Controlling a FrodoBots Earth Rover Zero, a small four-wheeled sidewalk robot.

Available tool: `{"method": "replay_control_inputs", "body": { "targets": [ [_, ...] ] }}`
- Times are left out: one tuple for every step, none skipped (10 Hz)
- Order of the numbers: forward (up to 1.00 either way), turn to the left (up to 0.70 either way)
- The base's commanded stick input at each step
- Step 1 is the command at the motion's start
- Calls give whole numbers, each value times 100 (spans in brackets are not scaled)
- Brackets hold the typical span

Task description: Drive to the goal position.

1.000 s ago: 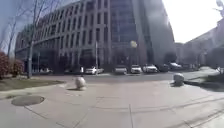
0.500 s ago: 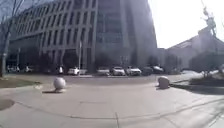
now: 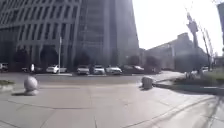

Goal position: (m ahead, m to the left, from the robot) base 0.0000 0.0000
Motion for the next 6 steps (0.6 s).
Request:
{"method": "replay_control_inputs", "body": {
  "targets": [
    [70, -35],
    [70, -35],
    [70, -35],
    [70, -35],
    [70, -35],
    [70, -35]
  ]
}}
